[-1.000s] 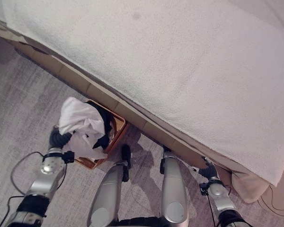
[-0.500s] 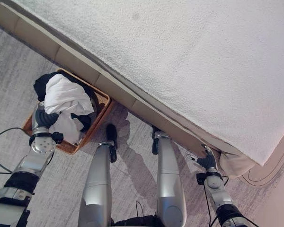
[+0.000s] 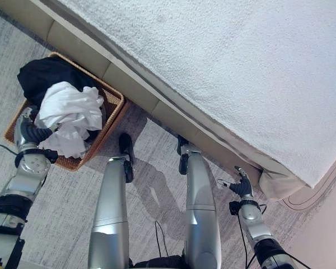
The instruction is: Pick up clothes into the bucket
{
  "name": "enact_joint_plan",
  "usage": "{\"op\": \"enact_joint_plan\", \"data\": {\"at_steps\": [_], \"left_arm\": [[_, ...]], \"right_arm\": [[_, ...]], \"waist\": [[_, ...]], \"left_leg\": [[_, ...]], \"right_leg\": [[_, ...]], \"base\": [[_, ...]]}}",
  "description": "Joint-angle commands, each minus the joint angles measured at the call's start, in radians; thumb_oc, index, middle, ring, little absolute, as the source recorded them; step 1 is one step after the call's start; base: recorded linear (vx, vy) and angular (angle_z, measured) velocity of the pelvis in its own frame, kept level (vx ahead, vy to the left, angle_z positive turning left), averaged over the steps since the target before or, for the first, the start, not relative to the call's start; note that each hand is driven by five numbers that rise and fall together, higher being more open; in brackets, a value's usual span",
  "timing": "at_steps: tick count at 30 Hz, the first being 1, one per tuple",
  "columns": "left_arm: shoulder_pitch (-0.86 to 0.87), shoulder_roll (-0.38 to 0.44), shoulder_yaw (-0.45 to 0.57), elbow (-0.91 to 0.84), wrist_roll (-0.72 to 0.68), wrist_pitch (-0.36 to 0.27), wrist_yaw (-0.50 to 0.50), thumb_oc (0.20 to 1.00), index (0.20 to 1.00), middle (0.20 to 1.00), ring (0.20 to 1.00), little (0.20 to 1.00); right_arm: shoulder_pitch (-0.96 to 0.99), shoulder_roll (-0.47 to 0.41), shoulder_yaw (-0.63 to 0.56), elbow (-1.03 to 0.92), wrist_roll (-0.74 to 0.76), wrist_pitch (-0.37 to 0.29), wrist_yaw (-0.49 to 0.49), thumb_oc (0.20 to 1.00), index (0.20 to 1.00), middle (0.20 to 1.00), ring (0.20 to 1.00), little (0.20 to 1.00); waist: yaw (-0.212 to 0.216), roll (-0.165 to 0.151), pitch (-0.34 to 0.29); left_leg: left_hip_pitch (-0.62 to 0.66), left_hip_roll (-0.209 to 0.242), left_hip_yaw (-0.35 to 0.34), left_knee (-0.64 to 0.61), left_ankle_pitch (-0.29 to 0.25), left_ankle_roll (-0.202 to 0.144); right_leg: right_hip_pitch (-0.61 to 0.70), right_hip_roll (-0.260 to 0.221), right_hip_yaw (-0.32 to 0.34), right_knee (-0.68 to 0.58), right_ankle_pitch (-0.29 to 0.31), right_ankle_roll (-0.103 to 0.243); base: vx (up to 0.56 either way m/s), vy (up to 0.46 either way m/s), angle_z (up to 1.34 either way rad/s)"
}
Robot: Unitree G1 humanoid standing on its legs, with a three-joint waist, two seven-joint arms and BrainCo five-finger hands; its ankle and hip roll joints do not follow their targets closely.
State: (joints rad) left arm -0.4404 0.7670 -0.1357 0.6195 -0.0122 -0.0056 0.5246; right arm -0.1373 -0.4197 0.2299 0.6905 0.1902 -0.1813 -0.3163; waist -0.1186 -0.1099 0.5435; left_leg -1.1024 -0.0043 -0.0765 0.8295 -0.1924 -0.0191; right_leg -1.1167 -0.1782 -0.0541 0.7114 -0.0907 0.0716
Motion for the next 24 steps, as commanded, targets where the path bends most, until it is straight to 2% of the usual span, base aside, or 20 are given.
{"op": "enact_joint_plan", "data": {"at_steps": [1, 5, 8, 9, 11, 12, 13, 14, 15, 16, 17, 20, 21, 22, 24], "left_arm": [[0.042, 0.016, 0.037, 0.000, 0.058, 0.004, 0.022, 1.000, 1.000, 1.000, 1.000, 1.000], [0.119, -0.049, 0.099, -0.026, 0.005, -0.018, 0.030, 1.000, 1.000, 1.000, 1.000, 1.000], [0.186, -0.140, 0.150, -0.067, -0.109, -0.061, 0.037, 1.000, 1.000, 1.000, 1.000, 1.000], [0.188, -0.141, 0.150, -0.068, -0.110, -0.061, 0.037, 1.000, 1.000, 1.000, 1.000, 1.000], [0.208, -0.214, 0.161, -0.045, -0.214, -0.107, 0.006, 1.000, 1.000, 1.000, 1.000, 1.000], [0.209, -0.214, 0.161, -0.044, -0.215, -0.107, 0.006, 1.000, 1.000, 1.000, 1.000, 1.000], [0.227, -0.246, 0.164, -0.058, -0.267, -0.133, -0.014, 1.000, 1.000, 1.000, 1.000, 1.000], [0.241, -0.292, 0.161, -0.076, -0.351, -0.174, -0.050, 1.000, 1.000, 1.000, 1.000, 1.000], [0.241, -0.292, 0.160, -0.076, -0.351, -0.174, -0.050, 1.000, 1.000, 1.000, 1.000, 1.000], [0.273, -0.330, 0.153, -0.105, -0.440, -0.217, -0.122, 1.000, 1.000, 1.000, 1.000, 1.000], [0.274, -0.330, 0.153, -0.105, -0.441, -0.218, -0.123, 1.000, 1.000, 1.000, 1.000, 1.000], [0.288, -0.373, 0.145, -0.051, -0.491, -0.239, -0.205, 1.000, 1.000, 1.000, 1.000, 1.000], [0.292, -0.399, 0.137, 0.000, -0.497, -0.238, -0.245, 1.000, 1.000, 1.000, 1.000, 1.000], [0.291, -0.399, 0.137, 0.000, -0.497, -0.239, -0.245, 1.000, 1.000, 1.000, 1.000, 1.000], [0.315, -0.435, 0.129, 0.022, -0.517, -0.247, -0.277, 1.000, 1.000, 1.000, 1.000, 1.000]], "right_arm": [[0.023, -0.030, 0.003, 0.000, 0.025, -0.002, -0.014, 1.000, 1.000, 1.000, 1.000, 1.000], [0.023, -0.024, -0.003, 0.000, 0.016, 0.008, -0.009, 1.000, 1.000, 1.000, 1.000, 1.000], [0.030, -0.020, -0.018, -0.002, 0.001, 0.023, -0.011, 1.000, 1.000, 1.000, 1.000, 1.000], [0.031, -0.020, -0.018, -0.003, 0.001, 0.023, -0.011, 1.000, 1.000, 1.000, 1.000, 1.000], [0.028, -0.017, -0.032, 0.017, -0.010, 0.035, -0.011, 1.000, 1.000, 1.000, 1.000, 1.000], [0.029, -0.018, -0.032, 0.017, -0.010, 0.035, -0.011, 1.000, 1.000, 1.000, 1.000, 1.000], [0.029, -0.018, -0.040, 0.032, -0.015, 0.041, -0.014, 1.000, 1.000, 1.000, 1.000, 1.000], [0.020, -0.022, -0.055, 0.055, -0.033, 0.052, -0.012, 1.000, 1.000, 1.000, 1.000, 1.000], [0.020, -0.022, -0.055, 0.055, -0.033, 0.052, -0.011, 1.000, 1.000, 1.000, 1.000, 1.000], [0.018, -0.025, -0.071, 0.082, -0.038, 0.057, -0.007, 1.000, 1.000, 1.000, 1.000, 1.000], [0.019, -0.025, -0.070, 0.082, -0.038, 0.057, -0.007, 1.000, 1.000, 1.000, 1.000, 1.000], [0.029, -0.022, -0.083, 0.137, -0.067, 0.055, 0.015, 1.000, 1.000, 1.000, 1.000, 1.000], [0.037, -0.013, -0.080, 0.178, -0.092, 0.056, 0.032, 1.000, 1.000, 1.000, 1.000, 1.000], [0.037, -0.013, -0.080, 0.178, -0.092, 0.056, 0.032, 1.000, 1.000, 1.000, 1.000, 1.000], [0.063, 0.008, -0.080, 0.202, -0.100, 0.056, 0.047, 1.000, 1.000, 1.000, 1.000, 1.000]], "waist": [[0.007, 0.020, -0.024], [0.018, 0.032, -0.024], [0.032, 0.050, -0.024], [0.031, 0.051, -0.024], [0.037, 0.068, -0.024], [0.036, 0.069, -0.024], [0.039, 0.078, -0.024], [0.041, 0.099, -0.024], [0.041, 0.099, -0.024], [0.043, 0.116, -0.024], [0.043, 0.116, -0.024], [0.041, 0.132, -0.024], [0.041, 0.135, -0.026], [0.041, 0.135, -0.027], [0.040, 0.134, -0.068]], "left_leg": [[0.068, -0.023, 0.018, -0.080, 0.021, 0.006], [0.141, -0.027, 0.016, -0.156, 0.052, 0.000], [0.230, -0.031, 0.014, -0.231, 0.078, -0.007], [0.233, -0.031, 0.013, -0.233, 0.079, -0.007], [0.322, -0.037, 0.010, -0.300, 0.102, -0.012], [0.325, -0.037, 0.009, -0.303, 0.103, -0.012], [0.363, -0.039, 0.006, -0.329, 0.111, -0.015], [0.415, -0.044, 0.010, -0.391, 0.161, -0.016], [0.416, -0.044, 0.009, -0.394, 0.163, -0.016], [0.502, -0.045, 0.006, -0.447, 0.177, -0.022], [0.504, -0.045, 0.006, -0.449, 0.178, -0.022], [0.653, -0.037, 0.007, -0.534, 0.192, -0.031], [0.745, -0.030, 0.008, -0.583, 0.200, -0.038], [0.746, -0.030, 0.008, -0.587, 0.204, -0.037], [0.801, -0.023, 0.011, -0.627, 0.208, -0.042]], "right_leg": [[0.115, -0.021, 0.000, 0.000, -0.057, 0.029], [0.179, -0.019, -0.007, -0.058, -0.042, 0.029], [0.258, -0.019, -0.012, -0.106, -0.033, 0.028], [0.260, -0.019, -0.013, -0.108, -0.033, 0.028], [0.339, -0.022, -0.018, -0.139, -0.031, 0.027], [0.341, -0.022, -0.019, -0.141, -0.030, 0.027], [0.380, -0.026, -0.025, -0.157, -0.030, 0.028], [0.431, -0.029, -0.037, -0.202, 0.008, 0.024], [0.433, -0.029, -0.038, -0.205, 0.010, 0.024], [0.516, -0.029, -0.047, -0.247, 0.017, 0.028], [0.519, -0.028, -0.047, -0.250, 0.018, 0.028], [0.658, -0.019, -0.062, -0.317, 0.027, 0.034], [0.751, -0.009, -0.067, -0.366, 0.034, 0.039], [0.752, -0.009, -0.068, -0.372, 0.039, 0.039], [0.808, 0.000, -0.078, -0.412, 0.047, 0.042]], "base": [[-0.04, -0.017, -0.04], [-0.03, -0.012, -0.02], [-0.03, -0.013, 0.01], [0.00, 0.000, 0.00], [-0.01, -0.012, 0.02], [-0.01, -0.031, 0.01], [-0.07, 0.005, -0.04], [-0.07, 0.005, -0.05], [-0.05, 0.002, 0.05], [0.02, -0.019, 0.14], [0.03, -0.027, 0.18], [0.08, -0.016, 0.09], [0.07, -0.041, 0.00], [0.10, -0.041, -0.02], [0.10, -0.052, -0.02]]}}
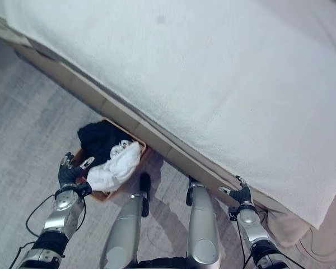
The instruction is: Pick up clothes into the bucket
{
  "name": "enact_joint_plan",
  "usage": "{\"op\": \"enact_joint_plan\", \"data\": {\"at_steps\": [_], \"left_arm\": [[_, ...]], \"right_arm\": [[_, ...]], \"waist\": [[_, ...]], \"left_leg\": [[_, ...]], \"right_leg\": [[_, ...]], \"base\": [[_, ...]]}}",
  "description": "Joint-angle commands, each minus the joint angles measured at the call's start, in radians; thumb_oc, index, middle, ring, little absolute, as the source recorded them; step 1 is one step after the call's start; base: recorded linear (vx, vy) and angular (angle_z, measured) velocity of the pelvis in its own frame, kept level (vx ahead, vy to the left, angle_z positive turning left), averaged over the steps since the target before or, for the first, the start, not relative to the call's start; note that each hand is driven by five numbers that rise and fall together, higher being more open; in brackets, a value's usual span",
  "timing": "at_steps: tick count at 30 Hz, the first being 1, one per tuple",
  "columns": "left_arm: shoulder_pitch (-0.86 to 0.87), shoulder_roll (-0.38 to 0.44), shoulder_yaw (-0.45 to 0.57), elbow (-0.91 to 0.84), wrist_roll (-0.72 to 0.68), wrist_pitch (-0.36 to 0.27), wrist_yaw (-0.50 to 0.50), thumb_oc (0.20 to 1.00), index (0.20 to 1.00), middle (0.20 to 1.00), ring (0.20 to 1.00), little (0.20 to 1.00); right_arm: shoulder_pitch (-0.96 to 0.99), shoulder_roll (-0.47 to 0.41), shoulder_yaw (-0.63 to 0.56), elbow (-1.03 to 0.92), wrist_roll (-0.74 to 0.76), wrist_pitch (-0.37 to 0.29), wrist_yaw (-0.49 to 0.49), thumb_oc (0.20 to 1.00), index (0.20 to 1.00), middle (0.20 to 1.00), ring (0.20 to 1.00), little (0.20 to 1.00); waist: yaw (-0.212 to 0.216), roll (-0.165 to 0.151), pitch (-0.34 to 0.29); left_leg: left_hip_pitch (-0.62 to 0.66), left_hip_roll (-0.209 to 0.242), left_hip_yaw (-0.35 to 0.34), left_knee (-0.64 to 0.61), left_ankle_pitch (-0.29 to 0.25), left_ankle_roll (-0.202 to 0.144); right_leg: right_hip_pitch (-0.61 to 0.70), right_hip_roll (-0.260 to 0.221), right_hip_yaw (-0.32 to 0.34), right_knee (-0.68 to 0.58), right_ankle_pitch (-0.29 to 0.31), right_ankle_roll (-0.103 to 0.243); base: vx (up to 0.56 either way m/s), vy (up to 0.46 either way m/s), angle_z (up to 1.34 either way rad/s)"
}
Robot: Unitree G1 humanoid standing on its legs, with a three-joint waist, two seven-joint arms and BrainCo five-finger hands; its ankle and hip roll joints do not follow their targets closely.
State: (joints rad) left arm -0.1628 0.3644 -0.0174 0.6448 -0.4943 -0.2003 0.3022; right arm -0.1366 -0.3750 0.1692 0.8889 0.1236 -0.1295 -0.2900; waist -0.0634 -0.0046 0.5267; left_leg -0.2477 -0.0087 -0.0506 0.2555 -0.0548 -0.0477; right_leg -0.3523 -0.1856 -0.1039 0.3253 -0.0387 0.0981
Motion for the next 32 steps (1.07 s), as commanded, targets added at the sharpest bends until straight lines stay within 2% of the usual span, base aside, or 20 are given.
{"op": "enact_joint_plan", "data": {"at_steps": [1, 2, 3, 6, 9, 16, 19, 32], "left_arm": [[0.049, -0.045, 0.004, 0.013, -0.017, -0.051, -0.064, 1.000, 1.000, 1.000, 1.000, 1.000], [0.068, -0.075, 0.004, 0.053, -0.016, -0.046, -0.082, 1.000, 1.000, 1.000, 1.000, 1.000], [0.069, -0.075, 0.004, 0.053, -0.016, -0.046, -0.083, 1.000, 1.000, 1.000, 1.000, 1.000], [0.085, -0.120, -0.015, 0.118, 0.042, -0.038, -0.064, 1.000, 1.000, 1.000, 1.000, 1.000], [0.127, -0.151, -0.064, 0.215, 0.159, -0.008, -0.085, 1.000, 1.000, 1.000, 1.000, 1.000], [0.166, -0.147, -0.126, 0.348, 0.350, 0.028, -0.145, 1.000, 1.000, 1.000, 1.000, 1.000], [0.184, -0.142, -0.156, 0.377, 0.433, 0.038, -0.180, 1.000, 1.000, 1.000, 1.000, 1.000], [0.201, -0.161, -0.131, 0.458, 0.437, 0.062, -0.204, 1.000, 1.000, 1.000, 1.000, 1.000]], "right_arm": [[0.074, -0.027, -0.022, 0.016, -0.034, 0.005, 0.030, 1.000, 1.000, 1.000, 1.000, 1.000], [0.096, -0.011, -0.021, 0.034, -0.036, 0.002, 0.045, 1.000, 1.000, 1.000, 1.000, 1.000], [0.097, -0.011, -0.021, 0.034, -0.036, 0.002, 0.045, 1.000, 1.000, 1.000, 1.000, 1.000], [0.112, 0.031, -0.032, 0.080, 0.019, -0.001, 0.074, 1.000, 1.000, 1.000, 1.000, 1.000], [0.133, 0.062, -0.042, 0.113, 0.067, -0.005, 0.108, 1.000, 1.000, 1.000, 1.000, 1.000], [0.156, 0.081, -0.040, 0.136, 0.079, -0.011, 0.142, 1.000, 1.000, 1.000, 1.000, 1.000], [0.175, 0.086, -0.040, 0.147, 0.070, -0.003, 0.170, 1.000, 1.000, 1.000, 1.000, 1.000], [0.182, 0.093, -0.029, 0.176, 0.011, 0.019, 0.181, 1.000, 1.000, 1.000, 1.000, 1.000]], "waist": [[-0.013, 0.027, -0.074], [-0.011, 0.025, -0.115], [-0.012, 0.025, -0.114], [-0.004, 0.017, -0.166], [0.003, 0.009, -0.216], [0.007, -0.001, -0.292], [0.007, -0.004, -0.324], [0.016, -0.014, -0.380]], "left_leg": [[-0.028, -0.017, -0.016, -0.071, 0.071, -0.015], [0.014, -0.014, -0.014, -0.098, 0.070, -0.018], [0.017, -0.013, -0.015, -0.100, 0.071, -0.018], [0.068, -0.011, -0.012, -0.116, 0.062, -0.020], [0.123, -0.005, -0.002, -0.134, 0.050, -0.019], [0.181, 0.006, 0.019, -0.183, 0.048, -0.020], [0.215, 0.008, 0.023, -0.192, 0.039, -0.018], [0.268, 0.007, 0.016, -0.202, 0.017, -0.014]], "right_leg": [[0.069, 0.012, -0.028, -0.053, -0.003, 0.017], [0.109, 0.017, -0.037, -0.084, 0.000, 0.021], [0.112, 0.017, -0.038, -0.086, 0.001, 0.021], [0.170, 0.027, -0.044, -0.127, 0.002, 0.022], [0.239, 0.037, -0.048, -0.177, 0.005, 0.023], [0.315, 0.048, -0.056, -0.267, 0.026, 0.028], [0.348, 0.049, -0.057, -0.266, 0.018, 0.031], [0.403, 0.051, -0.063, -0.270, -0.003, 0.030]], "base": [[0.18, -0.086, -0.06], [0.15, -0.055, -0.06], [0.14, -0.067, 0.00], [0.11, -0.063, -0.04], [0.14, -0.040, -0.02], [0.09, -0.017, -0.01], [0.09, 0.001, -0.01], [0.04, -0.003, 0.01]]}}
